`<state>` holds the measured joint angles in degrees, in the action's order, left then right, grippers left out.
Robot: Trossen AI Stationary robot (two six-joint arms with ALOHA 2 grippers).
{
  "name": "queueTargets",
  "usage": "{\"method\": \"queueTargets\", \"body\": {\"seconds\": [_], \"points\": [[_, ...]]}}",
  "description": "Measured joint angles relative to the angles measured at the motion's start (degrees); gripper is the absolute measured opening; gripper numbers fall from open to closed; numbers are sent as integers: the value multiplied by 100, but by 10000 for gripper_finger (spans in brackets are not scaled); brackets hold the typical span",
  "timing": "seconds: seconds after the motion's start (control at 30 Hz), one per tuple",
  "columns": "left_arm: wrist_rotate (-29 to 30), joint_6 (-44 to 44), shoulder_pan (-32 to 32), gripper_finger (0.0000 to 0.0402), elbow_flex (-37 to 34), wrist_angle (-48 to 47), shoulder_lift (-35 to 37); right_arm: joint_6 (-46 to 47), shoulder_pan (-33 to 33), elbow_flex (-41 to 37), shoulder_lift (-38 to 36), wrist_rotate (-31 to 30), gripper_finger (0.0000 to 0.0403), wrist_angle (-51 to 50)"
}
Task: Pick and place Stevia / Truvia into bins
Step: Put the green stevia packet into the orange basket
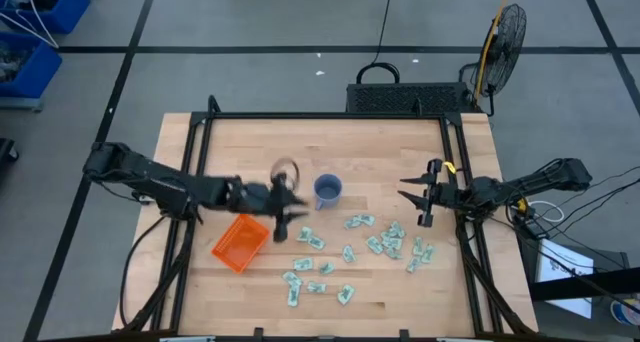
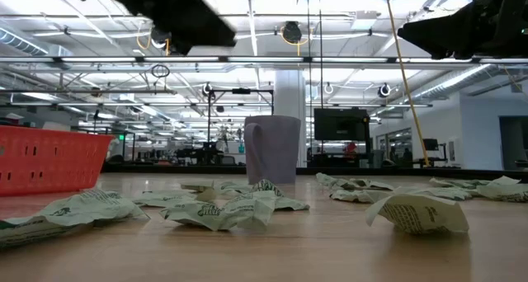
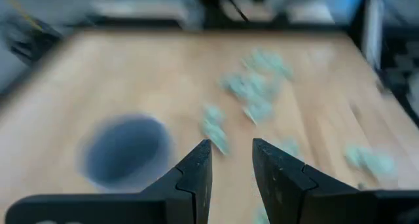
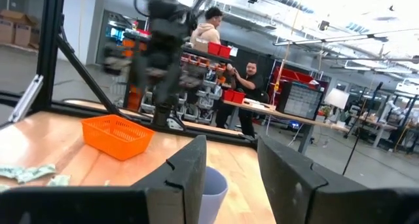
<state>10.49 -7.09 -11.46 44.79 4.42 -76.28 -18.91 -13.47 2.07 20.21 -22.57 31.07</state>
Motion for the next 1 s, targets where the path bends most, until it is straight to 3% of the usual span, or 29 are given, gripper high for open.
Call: {"method": "queueTargets", "body": {"seconds": [0.27,0.43,0.57,0.73,0.87,1.0], "points": [[806,-117,-855,115,-13,-101,-1135,-147,0,0,60,-4,130,60],[443,-190,-802,115,49,-260,-1677,-8,0,0,68,-8,130,59],[275,103,-721,115,613,-1281,-2038,-88,0,0,89,-13,130,91],[534,133,-599,115,1329,-2453,-2536,-541,0,-1,88,-12,130,263],[-26,137,-539,115,1538,-2468,-2857,-683,1,-7,89,-13,130,383],[-73,91,-556,115,1589,-2430,-3122,-594,0,-4,102,-13,130,388]]}}
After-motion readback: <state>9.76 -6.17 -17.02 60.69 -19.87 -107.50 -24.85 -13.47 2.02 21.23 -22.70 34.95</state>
